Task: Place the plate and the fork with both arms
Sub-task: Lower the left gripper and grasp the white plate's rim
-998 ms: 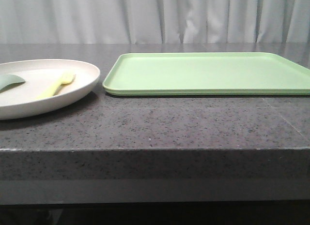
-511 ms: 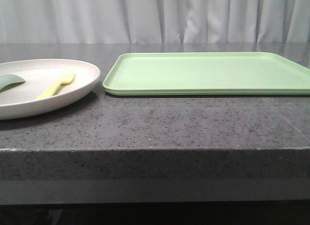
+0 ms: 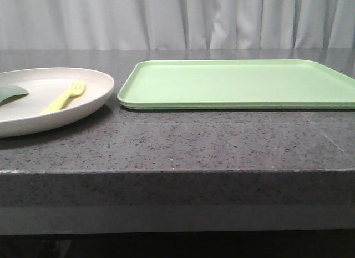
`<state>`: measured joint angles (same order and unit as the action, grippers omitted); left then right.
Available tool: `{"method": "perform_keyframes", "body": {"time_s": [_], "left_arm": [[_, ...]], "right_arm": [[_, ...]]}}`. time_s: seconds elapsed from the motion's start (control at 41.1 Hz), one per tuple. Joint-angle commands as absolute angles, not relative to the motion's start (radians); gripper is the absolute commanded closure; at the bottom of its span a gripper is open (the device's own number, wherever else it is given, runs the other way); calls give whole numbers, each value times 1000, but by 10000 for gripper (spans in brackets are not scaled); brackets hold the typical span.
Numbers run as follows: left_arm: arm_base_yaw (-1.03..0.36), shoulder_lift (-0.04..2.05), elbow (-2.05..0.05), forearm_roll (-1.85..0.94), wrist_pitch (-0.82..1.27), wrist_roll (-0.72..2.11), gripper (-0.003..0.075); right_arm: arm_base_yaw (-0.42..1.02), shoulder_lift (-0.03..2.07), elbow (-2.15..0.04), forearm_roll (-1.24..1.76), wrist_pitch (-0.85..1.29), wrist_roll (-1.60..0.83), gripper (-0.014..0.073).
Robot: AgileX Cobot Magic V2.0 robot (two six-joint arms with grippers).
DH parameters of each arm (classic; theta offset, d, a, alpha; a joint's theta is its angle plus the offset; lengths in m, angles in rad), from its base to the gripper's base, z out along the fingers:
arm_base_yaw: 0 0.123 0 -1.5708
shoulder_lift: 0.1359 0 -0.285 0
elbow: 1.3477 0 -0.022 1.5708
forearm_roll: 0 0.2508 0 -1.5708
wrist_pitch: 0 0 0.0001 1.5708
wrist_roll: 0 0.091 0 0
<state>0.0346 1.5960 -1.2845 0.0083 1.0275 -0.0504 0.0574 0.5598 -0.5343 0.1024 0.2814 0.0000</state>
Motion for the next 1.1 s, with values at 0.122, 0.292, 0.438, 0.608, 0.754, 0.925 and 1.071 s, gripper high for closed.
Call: {"method": "perform_keyframes", "body": {"time_s": [0.122,0.292,0.438,0.608,0.754,0.925,1.071], "left_arm": [[28,1601,-1318,-8,1004,-49,80],[20,1617,-1318,-12,1006,-49,80],[-1,1620,-1318,-12,1000,-49,80],[-3,1623,-1318,-14,1000,-49,99],[-3,1623,-1318,-12,1006,-49,223],[-3,1623,-1318,-12,1006,-49,442],[-3,1623,-1318,-12,1006,-49,641]], "right_arm": [[50,568,-573,104,197,-6,10],[50,568,-573,104,196,-6,10],[50,568,-573,104,196,-6,10],[50,568,-573,104,196,-6,10],[50,568,-573,104,196,-6,10],[50,568,-573,104,196,-6,10],[50,568,-573,104,197,-6,10]]}}
